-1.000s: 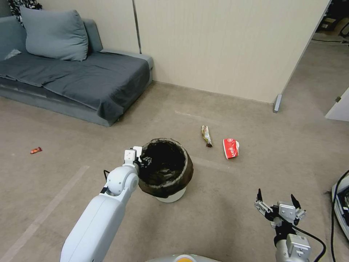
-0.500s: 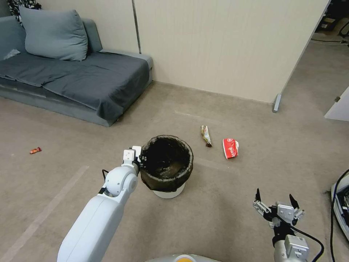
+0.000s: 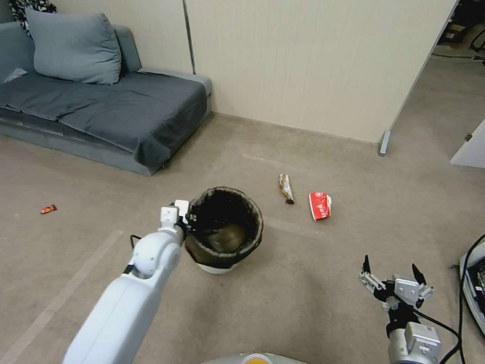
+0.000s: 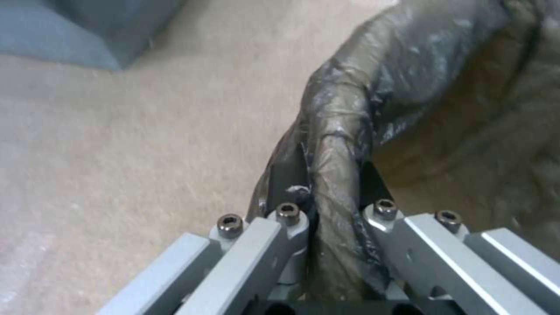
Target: Pick up the trash bin, then pick up the garbage from the floor and place it into the trash bin.
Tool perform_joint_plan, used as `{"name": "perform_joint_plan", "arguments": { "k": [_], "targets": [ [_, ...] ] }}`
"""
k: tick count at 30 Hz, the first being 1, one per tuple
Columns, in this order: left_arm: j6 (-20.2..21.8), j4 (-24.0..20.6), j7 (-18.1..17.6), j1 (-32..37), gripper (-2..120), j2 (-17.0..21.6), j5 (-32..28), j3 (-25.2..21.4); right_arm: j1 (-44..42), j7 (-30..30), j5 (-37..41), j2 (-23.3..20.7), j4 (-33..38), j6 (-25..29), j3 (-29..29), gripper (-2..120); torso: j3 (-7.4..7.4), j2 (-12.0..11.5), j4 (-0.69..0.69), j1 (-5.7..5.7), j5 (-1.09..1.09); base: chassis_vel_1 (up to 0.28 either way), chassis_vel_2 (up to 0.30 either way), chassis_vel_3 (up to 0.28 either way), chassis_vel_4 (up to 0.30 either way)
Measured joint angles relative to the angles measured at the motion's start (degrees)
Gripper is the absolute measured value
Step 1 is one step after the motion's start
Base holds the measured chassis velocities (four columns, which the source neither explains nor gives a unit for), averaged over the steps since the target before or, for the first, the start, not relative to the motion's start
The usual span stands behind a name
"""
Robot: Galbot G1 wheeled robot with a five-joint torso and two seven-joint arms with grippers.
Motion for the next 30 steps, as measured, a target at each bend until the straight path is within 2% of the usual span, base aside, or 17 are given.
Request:
{"name": "perform_joint_plan", "arguments": {
  "k": [2,3,6,7,11,12,15,21,24,30],
  "targets": [
    [-0.92,-4.07,2.17,3.09,3,1.3,-0.82,-2.31,0.09,0.0,0.31,0.0,0.23,0.08,0.42,100,0.0,0.0,-0.02,0.0,-0.03,0.0,0.0,0.0,0.0],
    [-0.92,-4.07,2.17,3.09,3,1.3,-0.82,-2.31,0.09,0.0,0.31,0.0,0.23,0.08,0.42,100,0.0,0.0,-0.02,0.0,-0.03,0.0,0.0,0.0,0.0],
    [-1.44,-8.42,3.74,6.81,2,2.61,-1.81,-5.13,0.12,0.01,0.78,0.0,0.37,0.3,0.75,100,0.0,0.0,-0.02,0.0,-0.01,0.0,0.0,0.0,0.0],
    [-1.44,-8.42,3.74,6.81,2,2.61,-1.81,-5.13,0.12,0.01,0.78,0.0,0.37,0.3,0.75,100,0.0,0.0,-0.02,0.0,-0.01,0.0,0.0,0.0,0.0],
    [-2.06,-14.89,4.49,11.72,2,4.57,-2.99,-8.31,-0.04,-0.85,0.91,0.0,0.78,0.82,1.21,100,0.0,0.0,-0.02,0.0,-0.02,0.0,0.0,0.0,0.0],
    [-2.06,-14.89,4.49,11.72,2,4.57,-2.99,-8.31,-0.04,-0.85,0.91,0.0,0.78,0.82,1.21,100,0.0,0.0,-0.02,0.0,-0.02,0.0,0.0,0.0,0.0],
    [-2.68,-19.37,4.53,15.08,2,4.82,-3.31,-10.11,-0.43,-2.6,1.1,0.0,1.38,1.56,1.66,100,-0.01,0.0,-0.03,0.0,-0.02,0.0,0.0,0.0,0.0],
    [-3.25,-23.49,4.38,18.88,2,3.34,-1.74,-11.53,-0.58,-4.56,2.44,-0.01,2.12,2.96,2.19,100,0.0,0.0,-0.02,0.0,-0.01,0.0,0.0,0.0,0.0],
    [-3.34,-25.92,4.38,21.35,2,1.2,0.4,-11.67,-0.53,-4.92,3.12,-0.18,2.4,3.67,2.28,100,-0.01,0.0,-0.03,0.0,-0.01,0.0,0.0,0.0,0.0],
    [-3.98,-27.53,4.4,23.95,2,-1.22,2.96,-11.05,-0.42,-5.12,3.82,-0.34,2.61,4.03,2.3,100,-0.01,0.0,-0.03,0.0,-0.01,0.0,0.0,0.0,0.0]
  ]
}}
